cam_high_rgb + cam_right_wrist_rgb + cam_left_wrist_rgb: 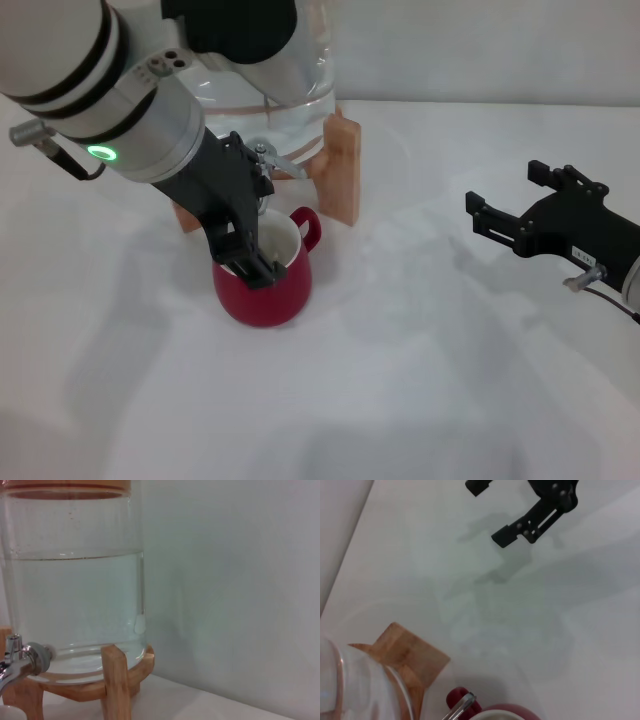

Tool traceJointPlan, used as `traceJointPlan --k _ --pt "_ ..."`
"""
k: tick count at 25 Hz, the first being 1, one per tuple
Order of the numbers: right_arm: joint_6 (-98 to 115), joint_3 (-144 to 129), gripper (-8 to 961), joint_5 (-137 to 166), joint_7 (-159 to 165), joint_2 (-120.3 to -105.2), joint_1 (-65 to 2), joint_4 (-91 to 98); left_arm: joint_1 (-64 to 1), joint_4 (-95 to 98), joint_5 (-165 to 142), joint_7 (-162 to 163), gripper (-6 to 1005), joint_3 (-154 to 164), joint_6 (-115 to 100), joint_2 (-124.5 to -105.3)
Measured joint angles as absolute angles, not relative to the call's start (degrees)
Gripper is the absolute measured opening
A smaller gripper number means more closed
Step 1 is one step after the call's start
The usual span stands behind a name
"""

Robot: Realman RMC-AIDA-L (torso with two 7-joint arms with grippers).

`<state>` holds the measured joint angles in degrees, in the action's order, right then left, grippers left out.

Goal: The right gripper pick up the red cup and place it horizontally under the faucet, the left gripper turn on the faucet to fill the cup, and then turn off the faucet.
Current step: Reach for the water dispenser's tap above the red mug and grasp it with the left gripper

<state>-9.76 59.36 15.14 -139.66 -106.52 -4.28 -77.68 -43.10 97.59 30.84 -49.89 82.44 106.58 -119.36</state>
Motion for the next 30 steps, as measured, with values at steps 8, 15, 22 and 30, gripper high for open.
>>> traceJointPlan --k 8,15,22,30 --pt "-10.18 59.26 868 15.12 -139.66 -106.55 -4.05 -77.68 -43.34 96.94 29.51 -49.83 890 83.29 105.61 -119.35" --pt "-10.45 59.31 869 15.25 -139.66 -106.76 -3.87 -77.65 -43.5 96.62 28.74 -49.87 890 83.99 104.43 -119.33" --pt "-10.46 59.41 869 15.22 -139.66 -106.77 -3.97 -77.54 -43.6 95.81 28.13 -50.07 890 84.49 103.48 -119.28" --pt "-10.46 59.44 868 14.99 -139.66 -106.87 -4.27 -77.07 -43.86 95.0 28.11 -50.21 890 86.02 101.75 -119.25"
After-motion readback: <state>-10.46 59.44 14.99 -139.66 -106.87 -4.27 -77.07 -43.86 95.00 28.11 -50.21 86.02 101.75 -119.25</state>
